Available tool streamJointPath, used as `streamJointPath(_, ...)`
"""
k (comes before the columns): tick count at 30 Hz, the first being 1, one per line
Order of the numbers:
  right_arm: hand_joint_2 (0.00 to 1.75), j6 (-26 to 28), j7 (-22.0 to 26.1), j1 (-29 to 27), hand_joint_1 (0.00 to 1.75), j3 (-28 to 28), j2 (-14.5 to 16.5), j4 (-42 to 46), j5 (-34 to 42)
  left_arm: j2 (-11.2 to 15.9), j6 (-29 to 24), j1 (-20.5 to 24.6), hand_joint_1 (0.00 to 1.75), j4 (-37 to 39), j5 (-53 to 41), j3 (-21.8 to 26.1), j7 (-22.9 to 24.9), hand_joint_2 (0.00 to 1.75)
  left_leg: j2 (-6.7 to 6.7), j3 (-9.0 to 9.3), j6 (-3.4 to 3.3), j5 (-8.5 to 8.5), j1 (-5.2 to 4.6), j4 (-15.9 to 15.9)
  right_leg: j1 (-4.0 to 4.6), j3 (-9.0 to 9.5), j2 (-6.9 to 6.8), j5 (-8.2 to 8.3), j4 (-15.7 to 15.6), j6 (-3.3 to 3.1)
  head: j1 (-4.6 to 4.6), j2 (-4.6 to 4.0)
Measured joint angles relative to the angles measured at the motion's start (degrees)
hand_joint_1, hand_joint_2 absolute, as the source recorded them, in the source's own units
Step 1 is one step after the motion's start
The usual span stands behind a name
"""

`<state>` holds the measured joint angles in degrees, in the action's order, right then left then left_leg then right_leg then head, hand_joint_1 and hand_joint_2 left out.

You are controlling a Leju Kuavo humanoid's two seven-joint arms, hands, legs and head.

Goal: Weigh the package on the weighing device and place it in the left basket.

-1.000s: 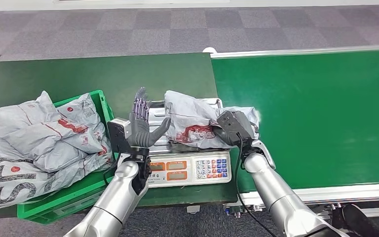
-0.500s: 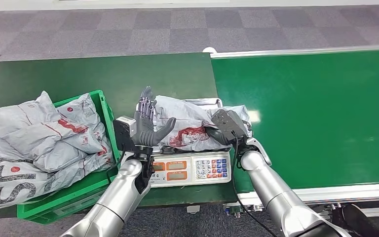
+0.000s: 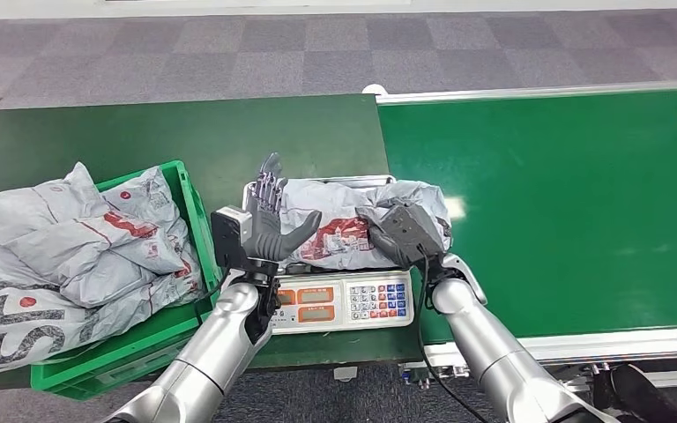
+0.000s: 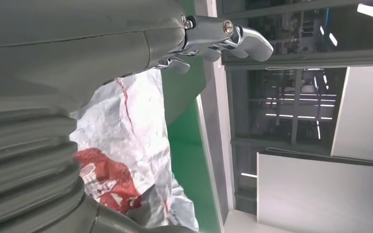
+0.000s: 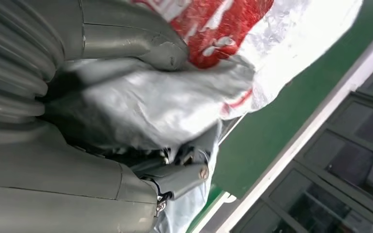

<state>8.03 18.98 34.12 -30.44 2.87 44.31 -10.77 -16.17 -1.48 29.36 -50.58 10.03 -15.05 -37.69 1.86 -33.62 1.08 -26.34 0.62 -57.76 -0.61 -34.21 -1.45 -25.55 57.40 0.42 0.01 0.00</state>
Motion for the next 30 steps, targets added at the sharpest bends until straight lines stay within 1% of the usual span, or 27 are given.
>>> streamJointPath(4,1.75,-0.95,1.44,-1.24,0.0,1.14,-1.51,2.9,3.1,0.22,-2.05,0.01,0.0,0.01,-2.02,-0.26,-1.12,1.75,-0.01,-0.01,0.0,0.0,-0.02,0.0,-0.02,0.0,0.0,0.0,0.0,0.0,0.0,0.0)
streamJointPath(8,1.75,-4.28,3.56,-2.42,0.0,3.54,-2.84,5.79,8.23,0.6,-2.95,0.03,0.0,0.1,-3.19,-0.89,-1.57,1.75,-0.01,-0.01,0.0,0.0,-0.03,-0.01,-0.02,0.0,-0.01,0.0,-0.01,0.0,0.0,0.0)
streamJointPath(13,1.75,-10.48,6.36,-3.77,0.0,7.44,-3.74,7.45,16.02,0.92,-2.93,0.26,0.0,0.69,-4.59,-1.21,-1.99,1.75,-0.01,-0.01,0.0,0.0,-0.03,-0.01,-0.02,0.0,-0.01,0.0,-0.01,0.0,-0.01,0.0)
streamJointPath(18,1.75,-17.46,9.24,-3.15,0.0,10.5,-3.99,5.59,22.64,1.03,-1.76,1.66,0.0,2.5,-7.77,-2.3,-1.77,1.75,-0.01,-0.02,-0.01,0.0,-0.03,-0.01,-0.02,0.0,-0.01,0.01,0.0,0.0,0.01,0.0)
streamJointPath(21,1.75,-19.98,11.15,-1.6,0.0,11.79,-3.98,2.59,25.86,0.98,-1.58,3.42,0.0,4.68,-12.04,-3.39,-1.05,1.75,-0.02,-0.02,-0.03,0.02,-0.03,-0.01,-0.02,0.01,-0.02,0.02,0.0,0.01,0.01,0.0)
streamJointPath(25,1.75,-22.04,12.2,-0.03,0.0,12.98,-3.97,-0.34,27.64,1.07,-1.3,7.14,0.0,8.24,-20.63,-5.79,0.39,1.75,-0.03,-0.03,-0.06,0.04,-0.04,-0.03,-0.03,0.02,-0.03,0.03,0.0,0.01,0.01,0.0)
streamJointPath(27,1.75,-23.15,12.58,0.15,0.0,13.31,-3.97,-0.93,27.76,1.22,-0.19,9.56,0.0,10.56,-26.23,-7.66,1.65,1.75,-0.04,-0.03,-0.06,0.04,-0.04,-0.03,-0.03,0.02,-0.04,0.03,0.0,0.01,0.0,0.0)
streamJointPath(30,1.75,-24.1,12.75,0.23,0.0,13.68,-3.97,-1.32,27.6,1.38,3.0,13.71,0.0,14.89,-34.71,-11.29,4.11,1.75,-0.04,-0.04,-0.06,0.05,-0.04,-0.04,-0.03,0.01,-0.04,0.03,0.01,0.01,0.01,0.0)
